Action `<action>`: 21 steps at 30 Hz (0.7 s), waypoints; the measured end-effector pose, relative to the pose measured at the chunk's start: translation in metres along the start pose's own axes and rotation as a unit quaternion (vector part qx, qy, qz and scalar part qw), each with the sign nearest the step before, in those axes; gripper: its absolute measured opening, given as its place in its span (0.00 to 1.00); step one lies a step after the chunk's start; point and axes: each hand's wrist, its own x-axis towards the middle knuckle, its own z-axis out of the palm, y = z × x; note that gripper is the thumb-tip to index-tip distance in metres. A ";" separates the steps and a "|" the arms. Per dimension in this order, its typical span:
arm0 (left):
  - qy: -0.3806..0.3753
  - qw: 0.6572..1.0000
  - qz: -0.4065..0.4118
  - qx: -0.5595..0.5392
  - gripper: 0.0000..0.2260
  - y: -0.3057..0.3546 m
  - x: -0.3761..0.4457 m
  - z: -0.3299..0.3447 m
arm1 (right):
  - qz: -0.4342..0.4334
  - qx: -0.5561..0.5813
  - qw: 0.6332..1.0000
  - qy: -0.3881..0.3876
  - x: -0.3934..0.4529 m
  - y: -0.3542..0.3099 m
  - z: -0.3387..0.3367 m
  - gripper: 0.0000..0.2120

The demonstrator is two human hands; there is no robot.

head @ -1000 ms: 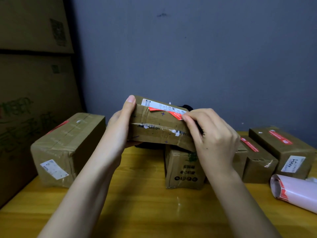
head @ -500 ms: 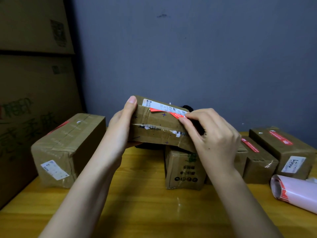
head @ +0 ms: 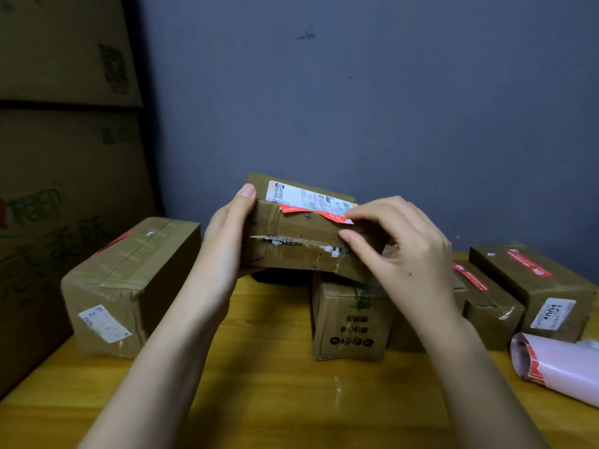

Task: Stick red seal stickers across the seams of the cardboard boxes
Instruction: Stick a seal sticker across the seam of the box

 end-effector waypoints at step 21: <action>-0.087 0.994 0.059 -0.008 0.32 -0.020 -0.031 -0.013 | -0.021 0.007 0.999 -0.035 0.004 0.001 -0.014 0.04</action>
